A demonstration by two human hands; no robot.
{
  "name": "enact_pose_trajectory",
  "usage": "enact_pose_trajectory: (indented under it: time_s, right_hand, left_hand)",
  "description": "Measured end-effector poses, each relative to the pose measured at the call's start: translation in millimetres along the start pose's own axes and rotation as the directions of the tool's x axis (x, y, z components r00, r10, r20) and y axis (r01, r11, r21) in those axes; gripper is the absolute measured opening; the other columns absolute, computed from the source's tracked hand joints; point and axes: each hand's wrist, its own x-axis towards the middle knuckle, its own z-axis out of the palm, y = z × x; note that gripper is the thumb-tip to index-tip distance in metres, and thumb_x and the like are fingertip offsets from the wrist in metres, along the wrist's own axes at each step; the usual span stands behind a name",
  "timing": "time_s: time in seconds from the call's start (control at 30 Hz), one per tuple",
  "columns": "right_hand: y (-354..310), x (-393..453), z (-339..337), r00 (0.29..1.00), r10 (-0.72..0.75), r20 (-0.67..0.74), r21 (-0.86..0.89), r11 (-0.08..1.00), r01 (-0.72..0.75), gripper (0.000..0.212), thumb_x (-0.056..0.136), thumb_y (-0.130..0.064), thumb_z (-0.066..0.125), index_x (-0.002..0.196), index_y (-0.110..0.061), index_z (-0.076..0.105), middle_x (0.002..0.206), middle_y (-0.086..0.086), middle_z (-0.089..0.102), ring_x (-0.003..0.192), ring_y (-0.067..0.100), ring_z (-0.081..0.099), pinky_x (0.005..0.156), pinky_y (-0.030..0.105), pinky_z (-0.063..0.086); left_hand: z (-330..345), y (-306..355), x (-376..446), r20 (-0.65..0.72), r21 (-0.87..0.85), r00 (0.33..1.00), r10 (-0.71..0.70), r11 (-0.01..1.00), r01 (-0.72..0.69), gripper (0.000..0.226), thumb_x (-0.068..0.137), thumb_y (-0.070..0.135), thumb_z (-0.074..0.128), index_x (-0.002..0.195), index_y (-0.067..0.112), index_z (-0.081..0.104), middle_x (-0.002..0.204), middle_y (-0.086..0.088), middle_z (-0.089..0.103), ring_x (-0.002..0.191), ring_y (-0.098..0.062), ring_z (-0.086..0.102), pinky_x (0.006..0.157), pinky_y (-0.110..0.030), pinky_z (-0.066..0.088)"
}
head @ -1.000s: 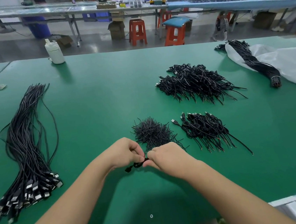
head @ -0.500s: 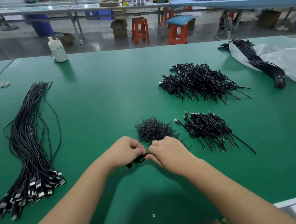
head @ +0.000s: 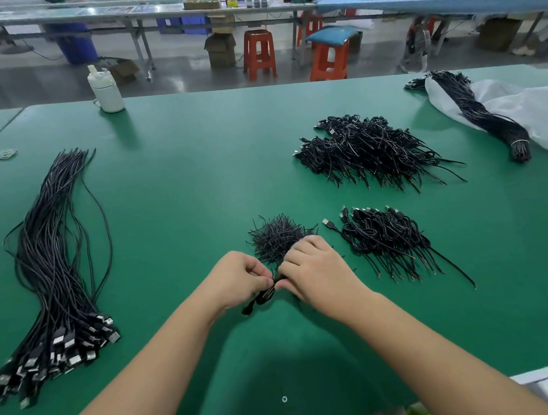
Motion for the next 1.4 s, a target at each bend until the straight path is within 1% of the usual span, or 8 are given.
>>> enact_pose_trajectory:
  time_s: [0.1, 0.2, 0.33, 0.4, 0.5, 0.87, 1.13, 1.4]
  right_hand:
    - [-6, -4, -4, 0.981, 0.068, -0.182, 0.062, 0.996, -0.058, 0.021, 0.093, -0.035, 0.062, 0.099, -0.015, 0.067, 0.112, 0.005, 0.063, 0.114, 0.028, 0.055, 0.102, 0.043, 0.041]
    - [-23, -10, -5, 0.928, 0.312, -0.204, 0.282, 0.926, -0.249, 0.022, 0.095, -0.036, 0.062, 0.085, -0.017, 0.065, 0.086, -0.003, 0.059, 0.080, 0.018, 0.054, 0.076, 0.032, 0.046]
    - [-35, -5, -6, 0.652, 0.609, 0.452, 0.682, 0.236, -0.693, 0.029, 0.087, -0.034, 0.074, 0.113, -0.025, 0.064, 0.099, -0.011, 0.064, 0.061, 0.001, 0.049, 0.070, 0.018, 0.047]
    - [-37, 0, -4, 0.603, 0.579, 0.549, 0.775, -0.082, -0.627, 0.034, 0.087, -0.018, 0.075, 0.117, -0.020, 0.061, 0.105, -0.002, 0.066, 0.062, 0.001, 0.053, 0.068, 0.016, 0.049]
    - [-40, 4, -5, 0.593, 0.602, 0.534, 0.825, -0.220, -0.520, 0.023, 0.088, -0.008, 0.072, 0.109, -0.010, 0.062, 0.092, 0.006, 0.063, 0.067, 0.011, 0.057, 0.065, 0.018, 0.050]
    - [-34, 2, -9, 0.632, 0.621, 0.465, 0.864, -0.161, -0.477, 0.018, 0.088, -0.015, 0.074, 0.094, 0.000, 0.067, 0.068, 0.011, 0.047, 0.067, 0.018, 0.041, 0.066, 0.029, 0.035]
    - [-31, -1, -7, 0.694, 0.664, 0.280, 0.843, 0.176, -0.509, 0.024, 0.082, -0.020, 0.081, 0.079, -0.032, 0.060, 0.064, -0.011, 0.049, 0.053, 0.002, 0.041, 0.057, 0.013, 0.037]
    - [-27, -5, -6, 0.798, 0.568, 0.203, 0.807, 0.365, -0.465, 0.015, 0.083, -0.015, 0.079, 0.095, -0.018, 0.072, 0.072, -0.006, 0.058, 0.060, 0.005, 0.044, 0.063, 0.018, 0.041]
  left_hand:
    - [2, -1, 0, -0.045, -0.139, 0.998, -0.042, 0.990, 0.035, 0.012, 0.082, 0.008, 0.076, 0.073, 0.014, 0.073, 0.068, -0.003, 0.069, 0.059, -0.013, 0.055, 0.061, -0.024, 0.050]
    - [-1, -3, 0, -0.120, -0.264, 0.990, -0.071, 0.964, 0.037, 0.008, 0.084, 0.007, 0.075, 0.078, 0.012, 0.074, 0.074, -0.005, 0.072, 0.067, -0.012, 0.061, 0.061, -0.022, 0.052]
    - [-3, 3, 0, -0.162, -0.395, 0.986, -0.046, 0.918, -0.023, 0.008, 0.085, 0.005, 0.074, 0.080, 0.011, 0.073, 0.070, 0.003, 0.071, 0.067, -0.007, 0.063, 0.060, -0.018, 0.052]
    - [-1, 7, -1, -0.151, -0.408, 0.988, -0.017, 0.912, -0.046, 0.008, 0.084, 0.005, 0.074, 0.080, 0.012, 0.073, 0.068, 0.005, 0.071, 0.064, -0.005, 0.062, 0.063, -0.019, 0.052]
    - [2, 11, -4, -0.147, -0.403, 0.989, 0.007, 0.913, -0.066, 0.008, 0.084, 0.005, 0.075, 0.079, 0.012, 0.073, 0.067, 0.005, 0.070, 0.064, -0.005, 0.062, 0.065, -0.020, 0.053]
    - [1, 16, -13, -0.159, -0.312, 0.987, 0.018, 0.948, -0.067, 0.010, 0.083, 0.011, 0.076, 0.075, 0.017, 0.074, 0.068, -0.001, 0.067, 0.064, -0.013, 0.053, 0.064, -0.026, 0.048]
    - [-1, 18, -17, -0.059, -0.328, 0.998, 0.000, 0.945, -0.019, 0.007, 0.081, 0.010, 0.076, 0.076, 0.013, 0.074, 0.064, -0.003, 0.068, 0.061, -0.011, 0.057, 0.054, -0.021, 0.044]
    - [-5, 12, -17, 0.010, -0.313, 1.000, -0.025, 0.950, 0.027, 0.017, 0.079, 0.011, 0.079, 0.066, 0.019, 0.072, 0.057, 0.004, 0.050, 0.056, -0.014, 0.030, 0.050, -0.026, 0.023]
